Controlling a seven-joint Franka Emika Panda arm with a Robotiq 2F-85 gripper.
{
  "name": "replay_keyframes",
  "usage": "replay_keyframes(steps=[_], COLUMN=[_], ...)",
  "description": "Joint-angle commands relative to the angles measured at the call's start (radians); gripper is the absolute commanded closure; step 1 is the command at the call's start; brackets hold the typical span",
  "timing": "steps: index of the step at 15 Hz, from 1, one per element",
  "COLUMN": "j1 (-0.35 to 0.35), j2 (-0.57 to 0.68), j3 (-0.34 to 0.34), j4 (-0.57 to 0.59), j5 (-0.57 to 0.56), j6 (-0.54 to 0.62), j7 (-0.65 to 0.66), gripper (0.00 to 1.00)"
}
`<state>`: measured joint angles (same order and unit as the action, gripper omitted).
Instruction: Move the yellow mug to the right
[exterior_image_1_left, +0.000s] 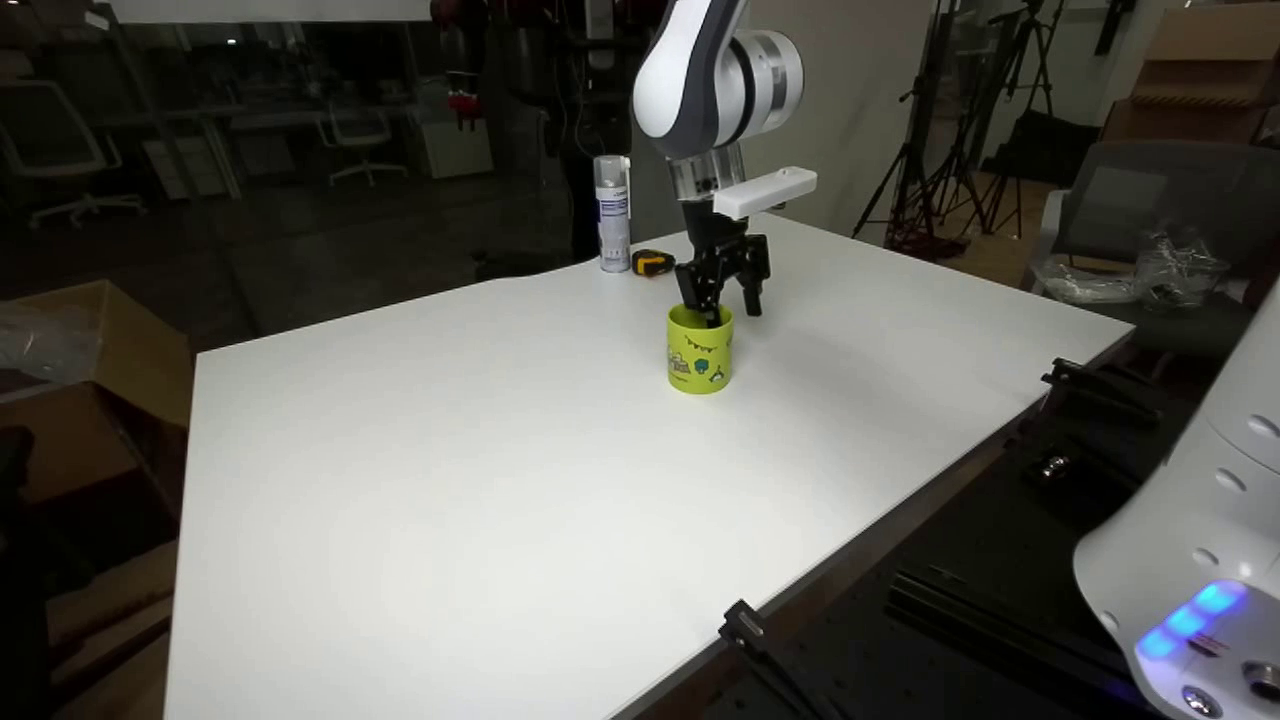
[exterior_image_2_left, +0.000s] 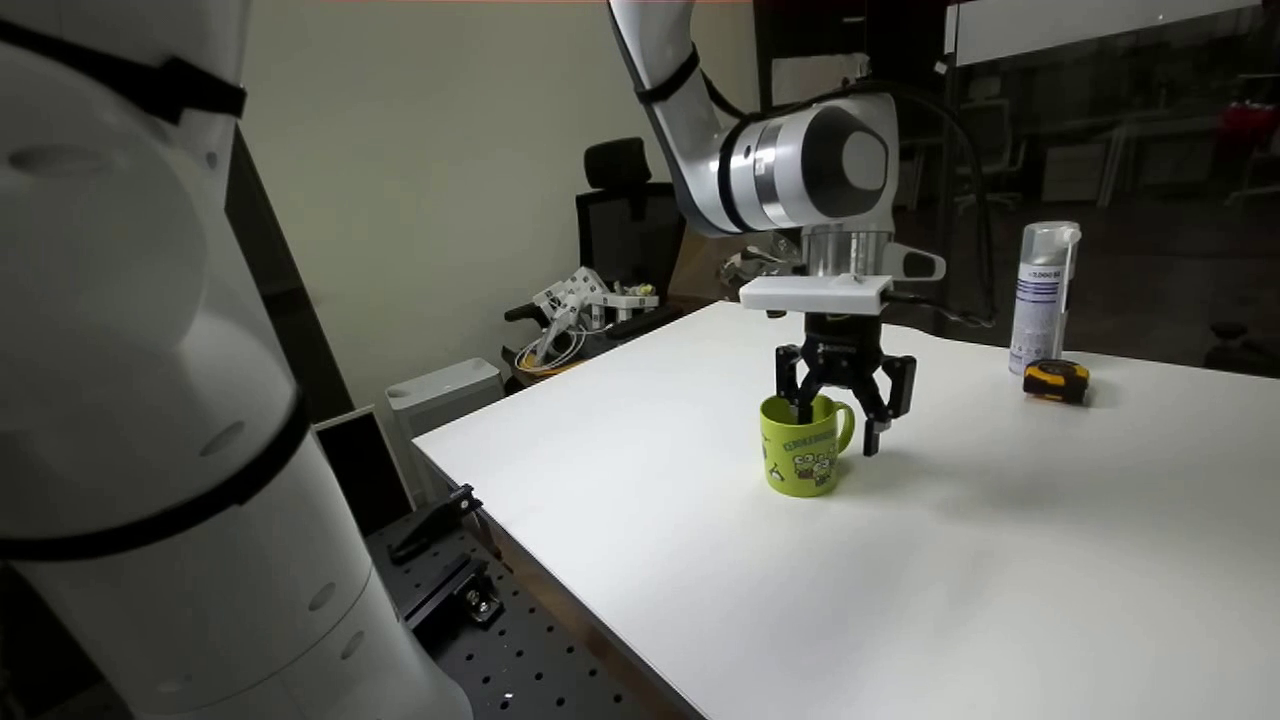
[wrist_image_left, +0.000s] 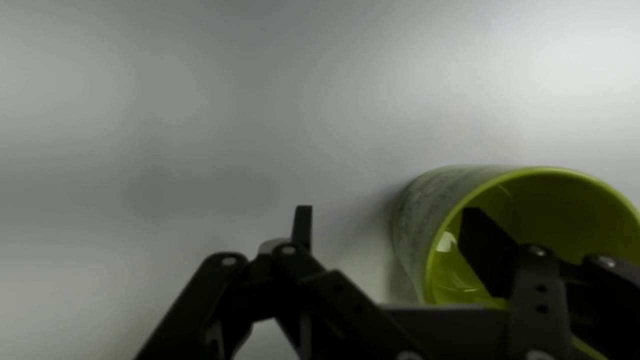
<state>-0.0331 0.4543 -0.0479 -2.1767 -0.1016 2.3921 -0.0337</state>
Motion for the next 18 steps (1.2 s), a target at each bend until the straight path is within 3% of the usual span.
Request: replay_keyframes(steps=[1, 8, 12, 13, 18], j1=[0.004, 0.023, 0.032, 0.020, 0.023], j2=[0.025, 0.024, 0.026, 0.018, 0.018], j3=[0.001, 0.003, 0.003, 0.009, 0.010], j4=[0.035, 0.031, 0.036, 0.019, 0.020], j5=[-0.015, -0.032, -0.047, -0.024, -0.032], j6=[0.006, 0.028, 0.019, 0.027, 0.027], j7=[-0.018, -0.038, -0.052, -0.055, -0.060], gripper=[0.53, 0.99, 0.97, 0.89, 0.89])
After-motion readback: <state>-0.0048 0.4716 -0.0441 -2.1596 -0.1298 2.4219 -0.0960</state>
